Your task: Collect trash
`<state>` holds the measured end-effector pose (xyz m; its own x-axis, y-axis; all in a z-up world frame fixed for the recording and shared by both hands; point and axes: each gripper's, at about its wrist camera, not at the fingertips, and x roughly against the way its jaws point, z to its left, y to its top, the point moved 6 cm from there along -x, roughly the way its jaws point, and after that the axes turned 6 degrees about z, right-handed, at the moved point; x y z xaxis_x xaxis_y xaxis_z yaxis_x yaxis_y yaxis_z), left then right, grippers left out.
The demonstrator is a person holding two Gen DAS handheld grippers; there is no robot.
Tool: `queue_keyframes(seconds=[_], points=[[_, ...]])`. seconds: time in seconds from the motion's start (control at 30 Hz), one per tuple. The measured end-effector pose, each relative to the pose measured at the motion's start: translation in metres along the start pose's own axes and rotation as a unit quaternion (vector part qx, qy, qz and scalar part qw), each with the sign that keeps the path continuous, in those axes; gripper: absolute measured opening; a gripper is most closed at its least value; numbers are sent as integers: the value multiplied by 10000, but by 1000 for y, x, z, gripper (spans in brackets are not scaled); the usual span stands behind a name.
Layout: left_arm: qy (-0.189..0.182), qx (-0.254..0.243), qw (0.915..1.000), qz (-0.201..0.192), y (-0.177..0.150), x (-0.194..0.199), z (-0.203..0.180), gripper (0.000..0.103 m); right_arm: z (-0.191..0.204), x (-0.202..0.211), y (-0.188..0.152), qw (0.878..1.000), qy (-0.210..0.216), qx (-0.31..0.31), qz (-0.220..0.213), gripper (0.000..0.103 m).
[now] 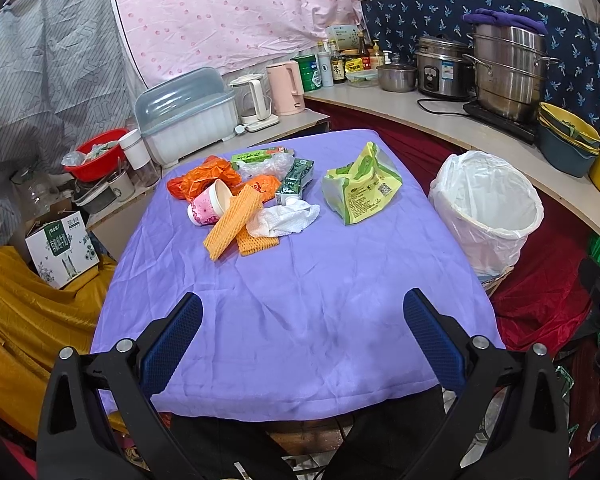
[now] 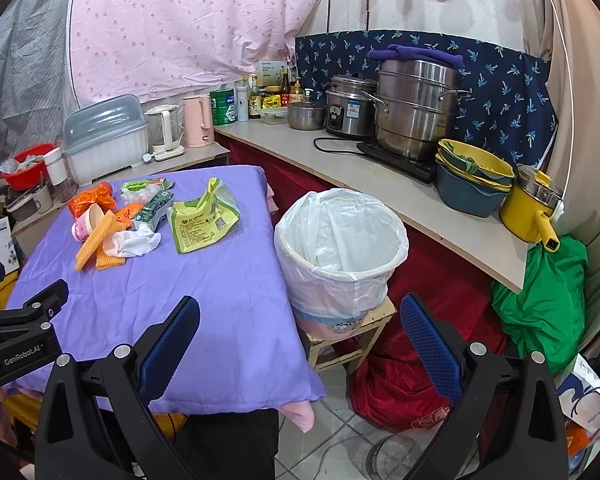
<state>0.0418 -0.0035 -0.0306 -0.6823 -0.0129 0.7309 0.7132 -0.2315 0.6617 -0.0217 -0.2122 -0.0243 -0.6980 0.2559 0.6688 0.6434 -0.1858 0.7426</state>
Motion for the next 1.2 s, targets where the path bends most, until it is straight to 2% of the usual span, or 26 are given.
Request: queue_keyframes(seconds=[0.67, 0.9, 1.2], points=[[-52, 2, 10000, 31, 3, -12, -6, 96, -3, -10, 1, 10000, -40, -25, 47, 96], [-84, -10, 9999, -70, 1, -10, -7, 96, -3, -11, 1, 10000, -29, -24, 43, 96], [-186, -9, 9998, 29, 3, -20, -7, 96, 3, -21, 3, 10000, -75, -43, 6, 96]])
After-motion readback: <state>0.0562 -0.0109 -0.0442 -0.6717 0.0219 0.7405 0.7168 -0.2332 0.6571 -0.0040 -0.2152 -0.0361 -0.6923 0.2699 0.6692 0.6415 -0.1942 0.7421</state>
